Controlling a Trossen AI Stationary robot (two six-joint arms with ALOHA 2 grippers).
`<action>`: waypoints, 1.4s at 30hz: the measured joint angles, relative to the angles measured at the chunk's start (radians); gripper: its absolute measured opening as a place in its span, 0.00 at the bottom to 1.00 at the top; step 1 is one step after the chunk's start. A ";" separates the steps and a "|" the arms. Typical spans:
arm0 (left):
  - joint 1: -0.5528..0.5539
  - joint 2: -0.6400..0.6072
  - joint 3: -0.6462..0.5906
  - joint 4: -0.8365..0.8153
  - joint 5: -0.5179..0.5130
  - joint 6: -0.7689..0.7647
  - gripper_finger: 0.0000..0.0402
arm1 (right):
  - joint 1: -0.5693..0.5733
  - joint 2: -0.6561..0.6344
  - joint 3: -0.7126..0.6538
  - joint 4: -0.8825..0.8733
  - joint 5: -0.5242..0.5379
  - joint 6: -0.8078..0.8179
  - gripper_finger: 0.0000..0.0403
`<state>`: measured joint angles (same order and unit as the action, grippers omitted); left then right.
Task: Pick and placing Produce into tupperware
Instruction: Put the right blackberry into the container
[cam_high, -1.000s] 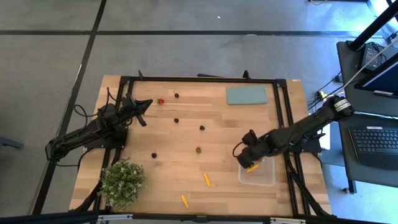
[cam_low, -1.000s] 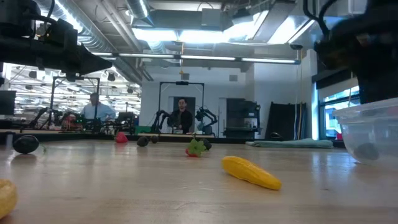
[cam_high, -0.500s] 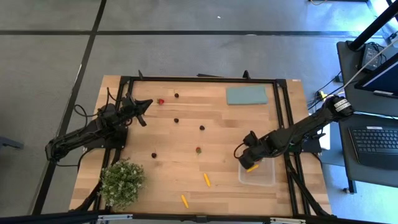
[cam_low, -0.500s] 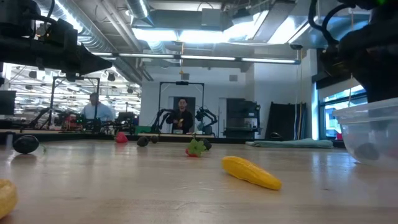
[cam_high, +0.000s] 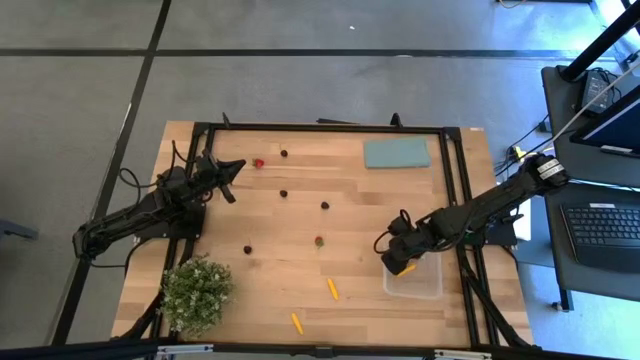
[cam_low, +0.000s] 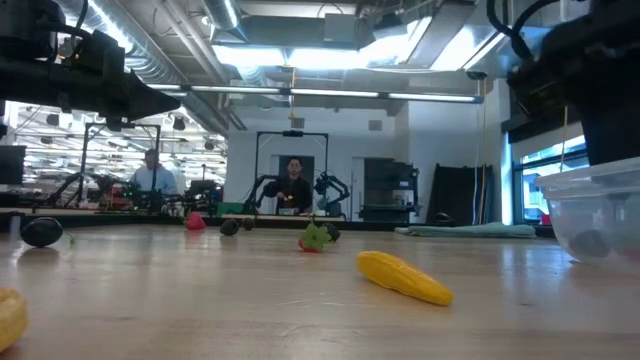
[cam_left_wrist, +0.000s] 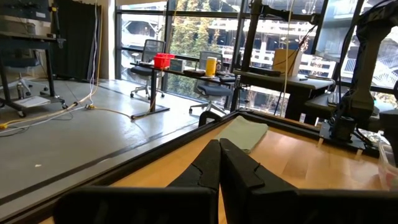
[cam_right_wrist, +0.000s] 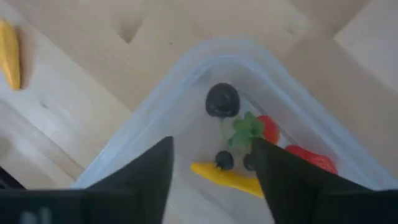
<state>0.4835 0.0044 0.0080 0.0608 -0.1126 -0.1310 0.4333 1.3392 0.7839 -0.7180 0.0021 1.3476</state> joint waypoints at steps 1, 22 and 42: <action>0.000 0.000 0.000 0.000 0.000 0.000 0.00 | -0.006 0.000 0.016 -0.029 -0.001 0.000 0.59; 0.000 0.000 0.000 0.000 0.000 0.002 0.00 | -0.330 0.014 0.421 0.080 0.301 -0.691 0.69; 0.000 0.000 0.000 -0.001 0.006 0.001 0.00 | -0.450 0.527 0.417 0.536 0.222 -1.254 0.69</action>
<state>0.4835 0.0044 0.0081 0.0601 -0.1061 -0.1303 -0.0168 1.8659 1.2011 -0.1819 0.2244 0.0941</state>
